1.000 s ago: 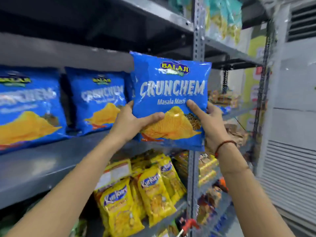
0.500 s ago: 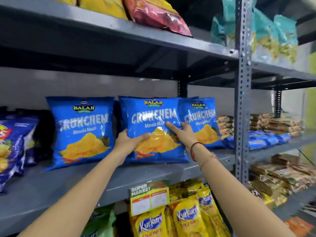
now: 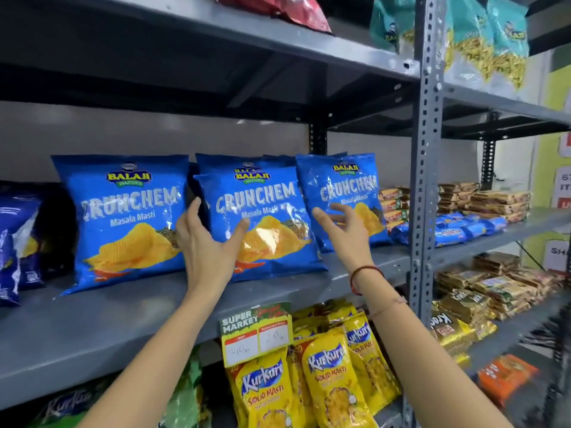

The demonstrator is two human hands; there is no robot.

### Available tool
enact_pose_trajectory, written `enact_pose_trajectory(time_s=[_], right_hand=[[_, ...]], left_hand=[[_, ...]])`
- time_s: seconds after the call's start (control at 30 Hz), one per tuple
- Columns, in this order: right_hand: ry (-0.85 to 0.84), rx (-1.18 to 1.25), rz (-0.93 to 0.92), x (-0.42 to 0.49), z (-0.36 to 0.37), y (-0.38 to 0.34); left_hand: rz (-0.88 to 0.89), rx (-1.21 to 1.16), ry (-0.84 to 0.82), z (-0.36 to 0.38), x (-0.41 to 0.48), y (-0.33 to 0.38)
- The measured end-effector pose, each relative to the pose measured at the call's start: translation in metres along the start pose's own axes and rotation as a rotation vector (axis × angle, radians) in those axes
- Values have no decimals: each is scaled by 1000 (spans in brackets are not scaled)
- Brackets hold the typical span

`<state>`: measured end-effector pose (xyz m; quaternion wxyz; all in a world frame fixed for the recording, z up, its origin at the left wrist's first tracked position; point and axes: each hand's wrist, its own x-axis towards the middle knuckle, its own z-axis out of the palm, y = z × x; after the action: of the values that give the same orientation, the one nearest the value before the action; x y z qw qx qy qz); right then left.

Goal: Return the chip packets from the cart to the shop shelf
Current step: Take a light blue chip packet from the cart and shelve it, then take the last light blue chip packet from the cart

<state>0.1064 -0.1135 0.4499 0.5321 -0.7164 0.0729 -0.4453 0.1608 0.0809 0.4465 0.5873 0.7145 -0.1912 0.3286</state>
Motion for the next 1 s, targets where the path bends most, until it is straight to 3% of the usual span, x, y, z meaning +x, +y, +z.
enact_pose_trajectory(time_s=[0.13, 0.27, 0.5, 0.83, 1.0], right_hand=[[146, -8, -84, -51, -49, 13], [264, -69, -9, -114, -101, 48], [418, -283, 388, -249, -186, 159], [517, -531, 1060, -455, -281, 287], [508, -562, 1402, -524, -303, 339]], left_hand=[[386, -81, -6, 7, -55, 16], [466, -153, -235, 39, -121, 12], [240, -146, -862, 122, -259, -48], [-76, 199, -1654, 184, -466, -152], [-357, 420, -2055, 192, -552, -197]])
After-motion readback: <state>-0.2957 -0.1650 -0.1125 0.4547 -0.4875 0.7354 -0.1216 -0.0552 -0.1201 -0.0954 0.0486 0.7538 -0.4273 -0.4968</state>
